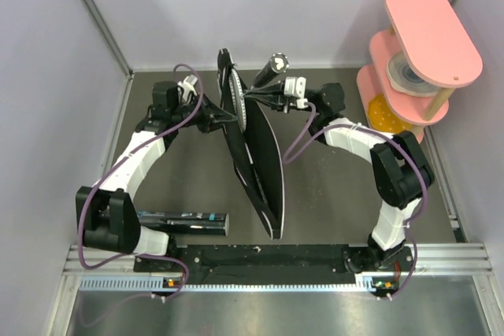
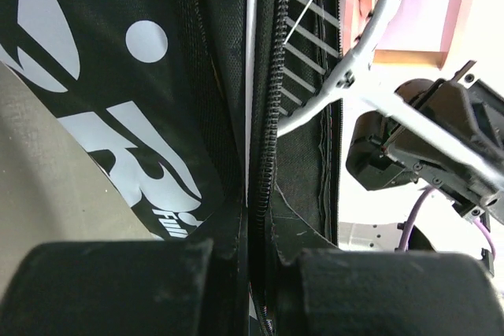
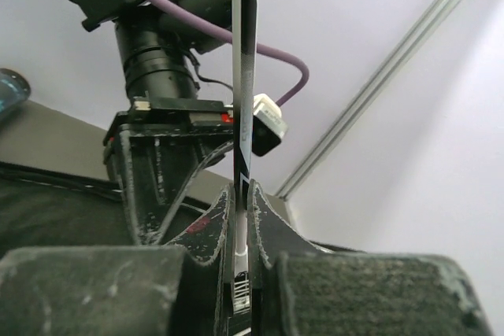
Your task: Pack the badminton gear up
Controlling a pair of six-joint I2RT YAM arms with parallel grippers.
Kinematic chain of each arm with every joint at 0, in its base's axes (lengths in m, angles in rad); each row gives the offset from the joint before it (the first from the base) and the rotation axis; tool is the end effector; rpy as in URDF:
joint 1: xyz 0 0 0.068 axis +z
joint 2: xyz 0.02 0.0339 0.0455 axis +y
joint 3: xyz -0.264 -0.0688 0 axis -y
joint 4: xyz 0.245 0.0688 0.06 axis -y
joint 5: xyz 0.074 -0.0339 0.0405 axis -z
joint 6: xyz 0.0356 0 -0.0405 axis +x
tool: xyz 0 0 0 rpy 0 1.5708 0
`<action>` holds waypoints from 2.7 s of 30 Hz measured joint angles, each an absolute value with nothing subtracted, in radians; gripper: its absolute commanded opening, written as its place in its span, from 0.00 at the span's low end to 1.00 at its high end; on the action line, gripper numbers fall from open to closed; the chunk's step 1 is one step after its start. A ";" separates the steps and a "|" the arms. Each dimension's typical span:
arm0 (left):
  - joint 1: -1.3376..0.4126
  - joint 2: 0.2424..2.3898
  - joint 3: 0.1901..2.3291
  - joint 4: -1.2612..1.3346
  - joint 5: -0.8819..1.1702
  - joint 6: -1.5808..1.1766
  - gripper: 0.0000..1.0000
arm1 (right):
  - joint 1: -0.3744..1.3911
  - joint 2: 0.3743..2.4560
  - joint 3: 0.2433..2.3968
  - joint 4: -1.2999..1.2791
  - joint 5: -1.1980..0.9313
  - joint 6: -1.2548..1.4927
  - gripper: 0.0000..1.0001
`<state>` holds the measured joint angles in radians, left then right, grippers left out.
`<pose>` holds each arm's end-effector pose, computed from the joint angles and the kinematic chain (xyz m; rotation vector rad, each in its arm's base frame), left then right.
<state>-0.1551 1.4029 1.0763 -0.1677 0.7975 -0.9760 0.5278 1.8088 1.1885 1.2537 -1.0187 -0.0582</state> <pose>0.3065 -0.0737 0.3051 -0.3684 2.2260 -1.4784 0.3227 0.2232 0.3313 -1.1786 0.5598 0.8787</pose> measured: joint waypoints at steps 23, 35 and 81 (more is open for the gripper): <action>-0.138 1.370 1.056 -0.133 0.792 -1.018 0.00 | 0.555 1.877 1.182 0.909 -0.892 -0.632 0.02; -0.119 1.384 1.036 -0.119 0.797 -1.027 0.00 | 0.611 1.733 1.045 0.697 -0.652 -0.886 0.75; -0.042 1.498 0.889 0.169 0.825 -1.006 0.00 | 0.686 1.348 1.261 -0.443 -0.335 0.418 0.79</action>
<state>-0.0418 1.4982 0.8890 0.1692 0.8246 -1.0061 0.6865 1.3479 1.2610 -0.4431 -0.3347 0.4175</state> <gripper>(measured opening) 0.070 0.986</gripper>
